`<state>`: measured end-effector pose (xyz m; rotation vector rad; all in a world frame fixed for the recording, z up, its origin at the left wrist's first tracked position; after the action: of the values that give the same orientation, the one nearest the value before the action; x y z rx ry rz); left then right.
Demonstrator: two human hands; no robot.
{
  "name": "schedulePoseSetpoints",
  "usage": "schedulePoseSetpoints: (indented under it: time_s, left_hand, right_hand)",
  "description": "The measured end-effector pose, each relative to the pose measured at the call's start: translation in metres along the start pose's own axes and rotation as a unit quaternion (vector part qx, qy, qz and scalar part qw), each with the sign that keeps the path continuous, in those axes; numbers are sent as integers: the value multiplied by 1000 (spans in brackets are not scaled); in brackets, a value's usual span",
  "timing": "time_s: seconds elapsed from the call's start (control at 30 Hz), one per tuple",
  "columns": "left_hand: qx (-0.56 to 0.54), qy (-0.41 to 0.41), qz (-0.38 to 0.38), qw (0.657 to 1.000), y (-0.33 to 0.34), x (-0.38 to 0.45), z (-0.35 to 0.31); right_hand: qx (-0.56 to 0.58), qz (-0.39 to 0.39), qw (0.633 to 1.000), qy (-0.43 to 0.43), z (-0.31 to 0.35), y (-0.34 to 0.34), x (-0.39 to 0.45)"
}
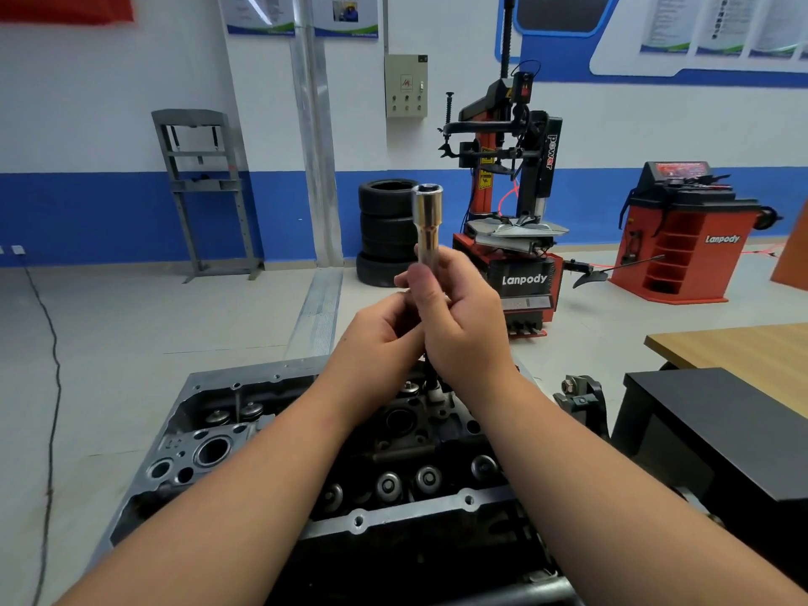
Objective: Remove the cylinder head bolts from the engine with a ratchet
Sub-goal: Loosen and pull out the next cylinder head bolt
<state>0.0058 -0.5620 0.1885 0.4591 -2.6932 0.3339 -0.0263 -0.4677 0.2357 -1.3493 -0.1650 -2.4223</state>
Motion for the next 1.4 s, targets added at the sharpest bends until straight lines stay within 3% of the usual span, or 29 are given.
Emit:
schedulePoseSetpoints:
  time_s: [0.17,0.37,0.57,0.67,0.87,1.13,1.4]
  left_hand:
    - [-27,6,-10,1000,-3,2,0]
    - [-101,-41,55,993,9,-2,11]
    - [8,9,7,1000,1,1,2]
    - [-9,0,-16,1000,-4,3,4]
    - [-40,-21,40,998,9,-1,9]
    - [-31,-23,-29,999,-7,5,11]
    - [-44,-21,30,998,5,0,8]
  right_hand:
    - [-47,-39,997,-37,4,-8,-1]
    - [-42,6,999,0,-6,0,0]
    - [-46,-23,998,-24,4,-6,0]
    - [-52,-34,998,-26,2,-8,-1]
    - [-17,-11,1000,22,-9,-2,0]
    - [-55,-44,997,-27,2,-10,0]
    - [-51,-49,997,-7,2,-14,1]
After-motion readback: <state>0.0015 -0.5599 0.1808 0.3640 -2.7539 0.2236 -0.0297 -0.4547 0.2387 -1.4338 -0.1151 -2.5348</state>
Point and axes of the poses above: each hand's wrist, its own x-axis towards the middle knuckle, its own y-axis out of the palm, z = x × y, the point moved 10 cm from there along x, towards the middle knuckle, and after that the axes turned 4 degrees about -y, right-handed, at the moved point
